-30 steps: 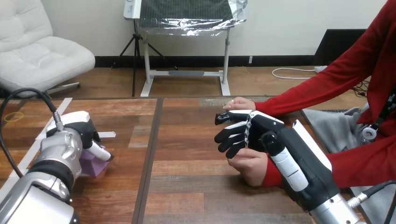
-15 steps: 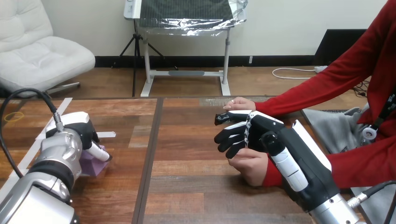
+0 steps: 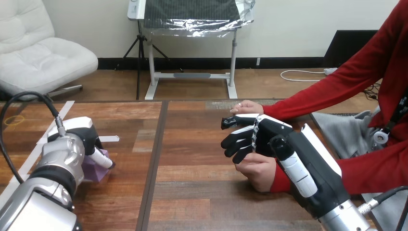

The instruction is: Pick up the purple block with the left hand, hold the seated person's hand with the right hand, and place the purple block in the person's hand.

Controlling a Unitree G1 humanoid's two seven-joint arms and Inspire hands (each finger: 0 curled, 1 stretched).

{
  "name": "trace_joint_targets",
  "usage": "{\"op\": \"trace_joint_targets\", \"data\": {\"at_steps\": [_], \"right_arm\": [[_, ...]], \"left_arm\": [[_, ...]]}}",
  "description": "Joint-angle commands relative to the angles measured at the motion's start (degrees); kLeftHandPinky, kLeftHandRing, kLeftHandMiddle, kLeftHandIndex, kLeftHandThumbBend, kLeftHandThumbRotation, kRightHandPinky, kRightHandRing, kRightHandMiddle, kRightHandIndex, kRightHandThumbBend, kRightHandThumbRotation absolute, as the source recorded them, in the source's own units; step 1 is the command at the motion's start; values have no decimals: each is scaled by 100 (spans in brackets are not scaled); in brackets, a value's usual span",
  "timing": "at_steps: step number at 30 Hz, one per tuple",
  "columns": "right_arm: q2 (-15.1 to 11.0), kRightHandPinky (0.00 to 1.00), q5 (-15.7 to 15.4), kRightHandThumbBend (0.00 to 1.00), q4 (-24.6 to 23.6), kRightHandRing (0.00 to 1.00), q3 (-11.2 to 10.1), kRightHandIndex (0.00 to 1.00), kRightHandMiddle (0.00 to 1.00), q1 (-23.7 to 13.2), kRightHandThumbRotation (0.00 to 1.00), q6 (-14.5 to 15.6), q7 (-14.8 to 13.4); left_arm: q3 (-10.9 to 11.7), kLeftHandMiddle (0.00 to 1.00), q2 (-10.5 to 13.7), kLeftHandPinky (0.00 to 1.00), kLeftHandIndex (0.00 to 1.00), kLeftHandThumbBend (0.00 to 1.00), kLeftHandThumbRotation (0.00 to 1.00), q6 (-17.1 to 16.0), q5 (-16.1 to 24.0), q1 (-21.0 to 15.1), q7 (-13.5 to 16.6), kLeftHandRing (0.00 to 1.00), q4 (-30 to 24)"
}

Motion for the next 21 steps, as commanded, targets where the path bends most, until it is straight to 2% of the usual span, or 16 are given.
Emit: {"op": "trace_joint_targets", "data": {"at_steps": [1,7,12,21], "right_arm": [[-27,50,29,80,-90,58,-93,71,62,-256,99,-136,-6],[-37,49,8,80,-116,58,-98,71,62,-253,100,-115,-19],[-37,49,-5,80,-115,57,-92,71,62,-259,100,-122,-22],[-29,49,-7,80,-113,57,-78,70,61,-268,100,-124,-17]], "left_arm": [[-85,76,155,70,70,52,29,-13,93,-342,-13,76,-38],[-102,76,151,69,70,50,32,86,108,-363,-54,75,-35],[-67,75,147,63,72,51,32,158,73,-370,-42,72,-41],[-19,77,139,60,75,53,34,280,24,-401,-96,73,-53]]}}
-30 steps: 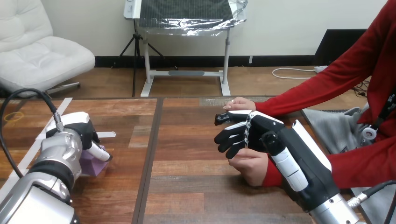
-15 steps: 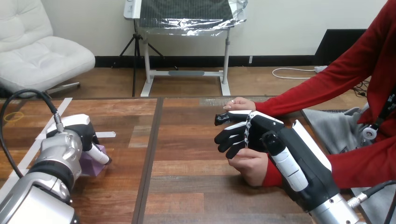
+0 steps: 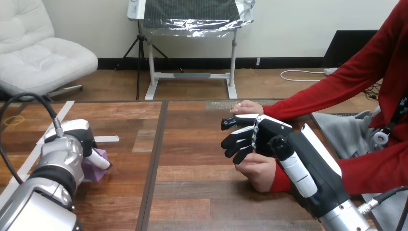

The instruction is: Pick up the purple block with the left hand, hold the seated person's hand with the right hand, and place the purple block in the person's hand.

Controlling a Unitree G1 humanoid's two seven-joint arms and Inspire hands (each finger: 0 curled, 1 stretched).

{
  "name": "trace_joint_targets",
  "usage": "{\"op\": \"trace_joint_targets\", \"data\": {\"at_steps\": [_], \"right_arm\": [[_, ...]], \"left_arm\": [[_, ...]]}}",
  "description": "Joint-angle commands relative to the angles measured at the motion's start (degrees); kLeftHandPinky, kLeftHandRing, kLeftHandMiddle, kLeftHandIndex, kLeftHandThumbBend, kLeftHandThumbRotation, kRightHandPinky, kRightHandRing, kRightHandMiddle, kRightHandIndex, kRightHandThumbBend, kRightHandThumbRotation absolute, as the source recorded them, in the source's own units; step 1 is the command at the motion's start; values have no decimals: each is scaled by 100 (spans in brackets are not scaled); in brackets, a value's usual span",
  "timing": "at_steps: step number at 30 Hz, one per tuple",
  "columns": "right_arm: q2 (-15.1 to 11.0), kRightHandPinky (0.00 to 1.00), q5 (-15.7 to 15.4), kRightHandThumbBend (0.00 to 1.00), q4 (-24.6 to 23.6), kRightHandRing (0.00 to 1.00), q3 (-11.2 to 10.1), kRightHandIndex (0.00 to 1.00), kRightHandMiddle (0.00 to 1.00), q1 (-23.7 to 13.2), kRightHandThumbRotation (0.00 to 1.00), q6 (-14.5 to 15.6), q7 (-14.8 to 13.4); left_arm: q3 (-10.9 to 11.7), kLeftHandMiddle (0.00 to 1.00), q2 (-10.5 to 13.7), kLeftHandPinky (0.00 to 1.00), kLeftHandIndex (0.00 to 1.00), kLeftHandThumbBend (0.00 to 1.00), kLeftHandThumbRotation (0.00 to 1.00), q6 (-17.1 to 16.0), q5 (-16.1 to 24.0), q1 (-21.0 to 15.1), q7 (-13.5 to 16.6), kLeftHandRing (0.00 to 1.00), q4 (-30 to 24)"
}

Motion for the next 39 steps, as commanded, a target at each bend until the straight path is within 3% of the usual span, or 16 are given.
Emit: {"op": "trace_joint_targets", "data": {"at_steps": [1,16,19,30,36,39], "right_arm": [[-26,49,2,80,-116,57,-76,70,61,-268,100,-115,-17],[-31,49,-4,82,-128,57,-75,70,62,-260,100,-94,-22],[-32,49,-2,82,-125,57,-76,70,61,-262,100,-103,-17],[-38,49,23,81,-157,57,-71,70,62,-264,100,-86,1],[-35,49,36,81,-154,57,-70,70,61,-260,100,-80,3],[-34,49,28,81,-159,57,-71,70,61,-258,100,-76,-3]], "left_arm": [[-2,77,135,60,76,54,35,68,13,-406,-24,74,-53],[18,83,133,67,82,57,32,122,-13,-438,-93,80,-60],[34,82,130,61,82,57,29,128,-28,-435,-74,77,-65],[128,91,97,47,88,59,22,219,-147,-474,-225,83,-66],[30,93,122,41,88,55,19,127,-88,-479,-341,84,-108],[-92,92,152,47,87,53,19,-5,30,-458,-325,85,-116]]}}
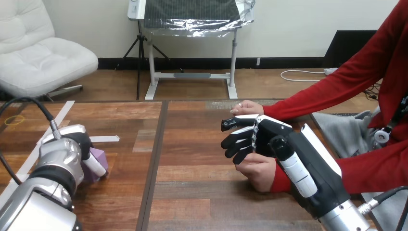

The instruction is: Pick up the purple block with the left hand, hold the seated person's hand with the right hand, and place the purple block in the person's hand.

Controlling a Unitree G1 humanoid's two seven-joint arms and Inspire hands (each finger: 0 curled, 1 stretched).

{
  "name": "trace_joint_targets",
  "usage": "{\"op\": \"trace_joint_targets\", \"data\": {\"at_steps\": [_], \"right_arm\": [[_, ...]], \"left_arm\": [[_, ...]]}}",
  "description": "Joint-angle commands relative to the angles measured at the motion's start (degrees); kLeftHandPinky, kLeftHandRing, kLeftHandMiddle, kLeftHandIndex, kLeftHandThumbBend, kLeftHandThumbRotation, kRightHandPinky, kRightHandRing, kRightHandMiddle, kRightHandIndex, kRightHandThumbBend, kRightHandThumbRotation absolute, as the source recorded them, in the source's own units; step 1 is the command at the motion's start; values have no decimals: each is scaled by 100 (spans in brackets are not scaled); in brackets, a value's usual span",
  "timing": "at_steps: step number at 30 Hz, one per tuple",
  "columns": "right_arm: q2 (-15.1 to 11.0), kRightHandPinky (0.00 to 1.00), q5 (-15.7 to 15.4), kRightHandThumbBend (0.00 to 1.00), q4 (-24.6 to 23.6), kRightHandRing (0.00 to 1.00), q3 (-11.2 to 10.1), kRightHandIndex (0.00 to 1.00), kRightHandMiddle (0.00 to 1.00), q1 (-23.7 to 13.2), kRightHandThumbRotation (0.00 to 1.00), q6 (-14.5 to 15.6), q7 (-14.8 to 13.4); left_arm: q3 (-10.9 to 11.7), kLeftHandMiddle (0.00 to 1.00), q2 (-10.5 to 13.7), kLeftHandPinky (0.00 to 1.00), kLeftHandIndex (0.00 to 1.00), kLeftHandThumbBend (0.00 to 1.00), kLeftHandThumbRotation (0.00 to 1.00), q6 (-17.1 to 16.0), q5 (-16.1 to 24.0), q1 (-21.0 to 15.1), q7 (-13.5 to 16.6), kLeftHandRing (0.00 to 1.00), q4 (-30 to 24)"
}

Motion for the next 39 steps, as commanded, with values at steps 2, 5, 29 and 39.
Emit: {"op": "trace_joint_targets", "data": {"at_steps": [2,5,29,39], "right_arm": [[-31,49,34,81,-164,57,-70,70,61,-255,100,-70,-4],[-30,49,30,81,-168,57,-70,70,61,-251,100,-65,-9],[-35,49,26,81,-183,57,-74,70,61,-247,100,-59,-14],[-31,49,23,82,-191,57,-75,69,61,-239,100,-41,-24]], "left_arm": [[-195,91,161,53,86,52,18,-230,206,-452,0,85,-111],[-291,88,186,57,84,50,18,-357,325,-444,4,85,-101],[440,46,47,23,58,62,0,29,-395,-357,847,34,-119],[492,36,34,19,56,67,0,-1,-434,-337,1021,26,-123]]}}
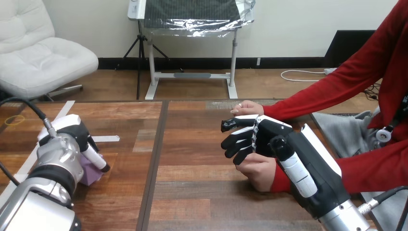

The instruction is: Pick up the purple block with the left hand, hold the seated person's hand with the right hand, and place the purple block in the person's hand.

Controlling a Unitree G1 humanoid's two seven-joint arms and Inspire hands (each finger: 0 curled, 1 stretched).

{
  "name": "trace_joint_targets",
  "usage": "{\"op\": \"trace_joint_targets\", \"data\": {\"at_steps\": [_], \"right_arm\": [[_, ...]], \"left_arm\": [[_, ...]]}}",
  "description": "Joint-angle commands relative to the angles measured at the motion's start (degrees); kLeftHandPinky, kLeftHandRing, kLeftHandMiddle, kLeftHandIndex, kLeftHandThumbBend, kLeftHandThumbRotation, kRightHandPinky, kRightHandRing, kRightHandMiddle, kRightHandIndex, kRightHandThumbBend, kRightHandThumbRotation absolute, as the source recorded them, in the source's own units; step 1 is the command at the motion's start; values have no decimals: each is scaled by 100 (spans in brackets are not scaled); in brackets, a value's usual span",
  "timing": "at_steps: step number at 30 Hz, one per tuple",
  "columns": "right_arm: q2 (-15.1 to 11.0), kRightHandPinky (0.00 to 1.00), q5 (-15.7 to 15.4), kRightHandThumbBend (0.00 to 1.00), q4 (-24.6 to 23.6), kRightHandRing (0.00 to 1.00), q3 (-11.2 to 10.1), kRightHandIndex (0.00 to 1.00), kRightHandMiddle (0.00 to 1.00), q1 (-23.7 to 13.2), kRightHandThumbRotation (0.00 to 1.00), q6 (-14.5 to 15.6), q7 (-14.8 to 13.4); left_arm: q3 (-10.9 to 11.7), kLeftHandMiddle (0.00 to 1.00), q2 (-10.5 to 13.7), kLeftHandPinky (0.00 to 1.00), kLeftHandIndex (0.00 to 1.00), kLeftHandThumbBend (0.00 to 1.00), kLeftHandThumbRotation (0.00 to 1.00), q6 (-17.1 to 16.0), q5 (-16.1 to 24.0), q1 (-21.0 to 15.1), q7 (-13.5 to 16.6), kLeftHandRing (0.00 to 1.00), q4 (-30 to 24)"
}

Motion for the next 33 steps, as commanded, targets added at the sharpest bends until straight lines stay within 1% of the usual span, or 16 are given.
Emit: {"op": "trace_joint_targets", "data": {"at_steps": [1,3,10,22,27,33], "right_arm": [[-31,49,18,82,-196,57,-74,69,61,-240,100,-38,-27],[-32,49,12,82,-202,57,-73,69,61,-240,100,-34,-29],[-25,49,24,82,-176,57,-73,69,61,-254,100,-51,-22],[-35,49,27,81,-181,57,-74,69,61,-255,100,-56,-11],[-28,49,49,81,-183,57,-73,69,61,-249,100,-53,-7],[-33,49,6,81,-176,57,-73,69,61,-251,100,-54,-25]], "left_arm": [[40,36,52,19,56,67,0,-44,-6,-333,220,26,-125],[45,36,52,19,56,70,0,-48,-11,-329,237,26,-128],[40,37,54,20,57,72,0,-74,-11,-321,278,27,-119],[73,39,59,23,54,78,0,-90,-55,-310,318,30,-120],[32,38,68,22,52,80,0,-85,-20,-309,311,29,-126],[53,38,75,22,51,81,0,-71,-44,-316,283,29,-143]]}}
